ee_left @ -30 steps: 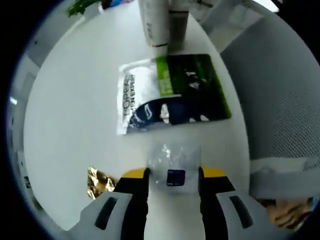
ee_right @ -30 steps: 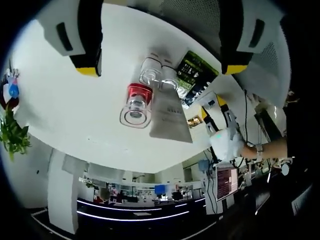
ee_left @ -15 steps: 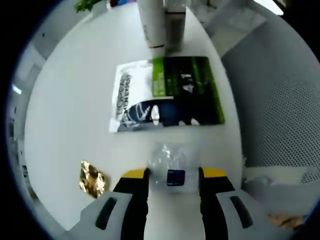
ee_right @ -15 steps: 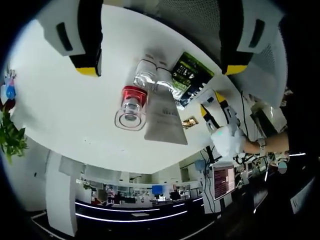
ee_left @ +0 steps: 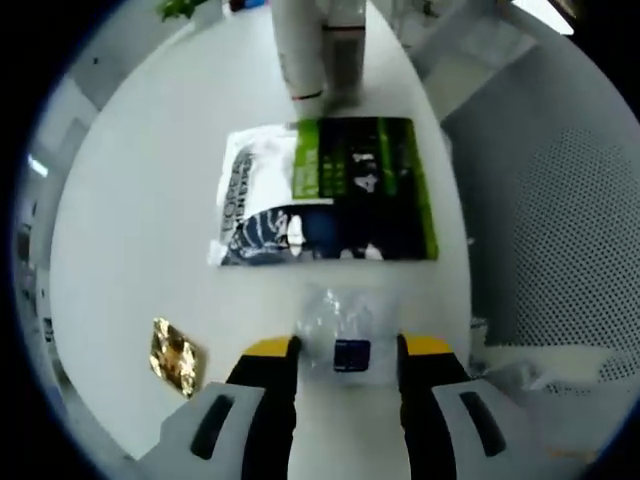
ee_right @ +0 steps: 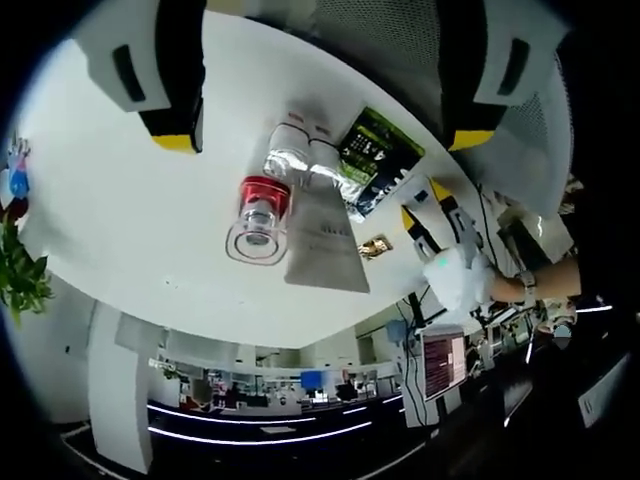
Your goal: Arrange the skincare products in the storage area until every visible bottle or jar stands upright without overlapping.
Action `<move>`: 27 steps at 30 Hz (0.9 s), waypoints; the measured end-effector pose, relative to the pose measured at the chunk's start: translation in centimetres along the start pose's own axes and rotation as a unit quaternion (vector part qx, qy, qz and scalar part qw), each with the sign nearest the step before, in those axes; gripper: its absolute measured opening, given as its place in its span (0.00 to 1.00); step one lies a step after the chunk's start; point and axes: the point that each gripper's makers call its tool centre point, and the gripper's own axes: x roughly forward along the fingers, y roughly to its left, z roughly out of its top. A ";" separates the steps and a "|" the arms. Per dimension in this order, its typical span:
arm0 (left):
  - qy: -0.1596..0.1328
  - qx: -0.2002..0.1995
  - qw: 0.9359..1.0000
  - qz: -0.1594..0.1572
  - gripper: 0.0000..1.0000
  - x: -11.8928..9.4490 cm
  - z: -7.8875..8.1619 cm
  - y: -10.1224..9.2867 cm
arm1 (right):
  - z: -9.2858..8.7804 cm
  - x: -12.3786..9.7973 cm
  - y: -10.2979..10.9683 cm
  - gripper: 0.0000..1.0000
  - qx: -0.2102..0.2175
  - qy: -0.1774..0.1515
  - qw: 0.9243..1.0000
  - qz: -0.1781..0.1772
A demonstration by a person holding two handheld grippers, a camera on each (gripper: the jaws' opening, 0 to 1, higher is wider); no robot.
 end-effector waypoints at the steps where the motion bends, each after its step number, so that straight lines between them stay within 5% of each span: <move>1: 0.005 0.003 1.000 0.003 0.36 0.0 0.0 0.0 | 0.0 0.0 0.0 1.00 -0.002 0.000 1.000 0.000; 27: 0.011 -0.016 1.000 0.009 0.36 0.1 0.4 -0.3 | 0.1 -0.1 0.6 0.99 -0.001 -0.008 1.000 0.003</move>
